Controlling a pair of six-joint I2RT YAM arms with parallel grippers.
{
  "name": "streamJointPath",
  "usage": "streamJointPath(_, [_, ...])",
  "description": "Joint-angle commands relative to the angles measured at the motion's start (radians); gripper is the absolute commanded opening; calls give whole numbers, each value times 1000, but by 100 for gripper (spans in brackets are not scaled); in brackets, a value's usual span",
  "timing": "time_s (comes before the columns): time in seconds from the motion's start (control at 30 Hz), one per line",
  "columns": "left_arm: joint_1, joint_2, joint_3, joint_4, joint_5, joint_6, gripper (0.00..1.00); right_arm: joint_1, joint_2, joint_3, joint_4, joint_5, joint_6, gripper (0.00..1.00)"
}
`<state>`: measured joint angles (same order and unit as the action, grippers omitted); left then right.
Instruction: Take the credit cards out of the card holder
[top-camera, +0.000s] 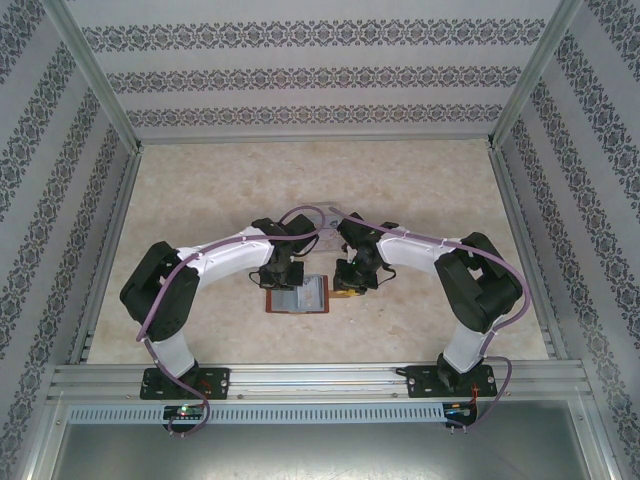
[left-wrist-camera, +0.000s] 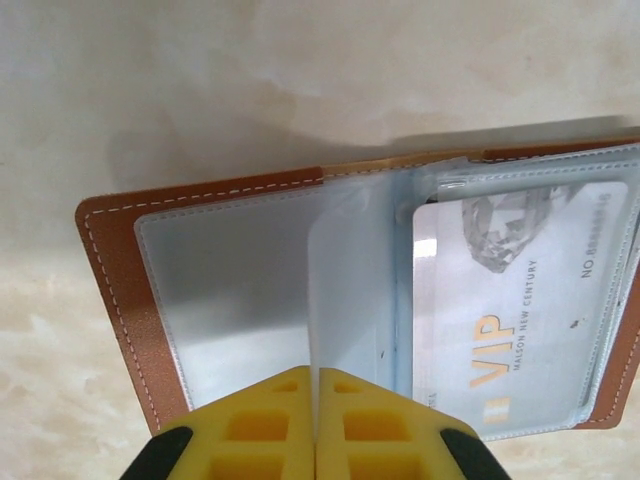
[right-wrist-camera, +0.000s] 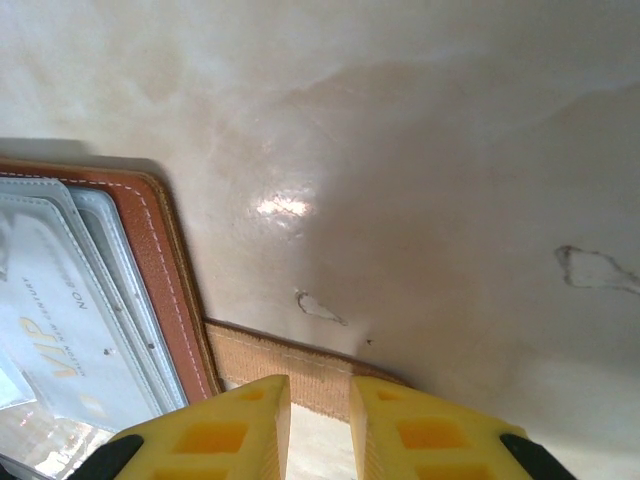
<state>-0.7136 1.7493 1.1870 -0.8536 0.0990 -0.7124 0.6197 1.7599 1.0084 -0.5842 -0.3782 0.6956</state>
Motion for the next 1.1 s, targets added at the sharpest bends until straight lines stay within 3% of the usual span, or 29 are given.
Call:
streamJointPath(0.0, [-7, -6, -2, -52, -45, 23, 5, 6, 39, 4, -21, 27, -24, 25])
streamJointPath(0.47, [-8, 94, -24, -83, -97, 73, 15, 6, 47, 7, -27, 30, -23, 26])
streamJointPath(0.7, [-6, 7, -25, -121, -168, 71, 22, 5, 39, 13, -37, 33, -25, 25])
streamJointPath(1.07, [4, -114, -26, -125, -194, 68, 22, 6, 1, 31, -70, 55, -25, 26])
